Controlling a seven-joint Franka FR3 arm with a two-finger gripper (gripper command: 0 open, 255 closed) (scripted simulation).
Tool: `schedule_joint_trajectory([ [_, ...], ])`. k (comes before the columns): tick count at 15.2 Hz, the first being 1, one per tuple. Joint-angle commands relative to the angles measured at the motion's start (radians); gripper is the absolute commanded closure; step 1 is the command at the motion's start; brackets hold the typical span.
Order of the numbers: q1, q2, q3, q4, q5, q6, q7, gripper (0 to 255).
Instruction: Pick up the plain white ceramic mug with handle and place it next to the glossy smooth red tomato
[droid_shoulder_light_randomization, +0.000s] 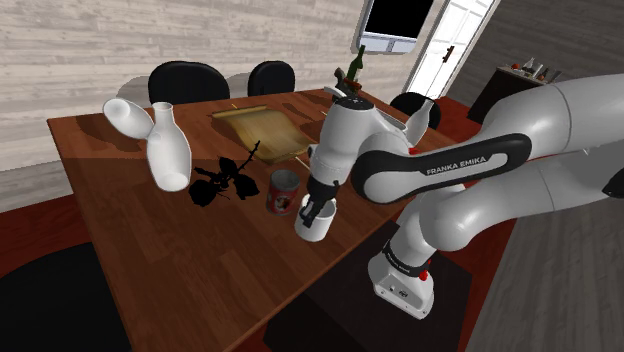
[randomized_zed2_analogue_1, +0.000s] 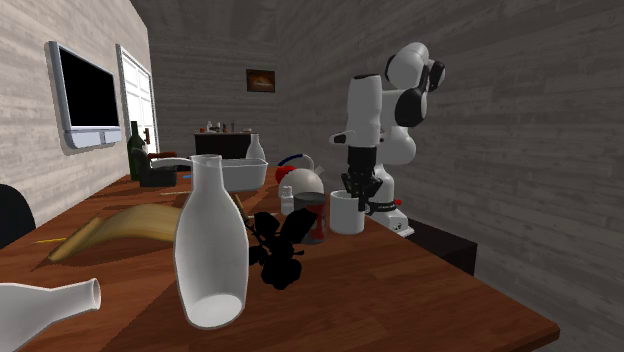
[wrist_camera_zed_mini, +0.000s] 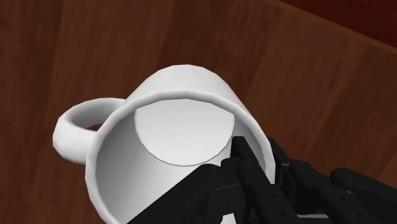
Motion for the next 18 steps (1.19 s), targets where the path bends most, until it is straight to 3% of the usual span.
schedule_joint_trajectory([
  [1,-0.002,-0.014,-0.007,0.014,-0.006,-0.028,0.0,255],
  [18,-0.02,-0.115,-0.076,0.189,-0.067,-0.302,0.005,255],
])
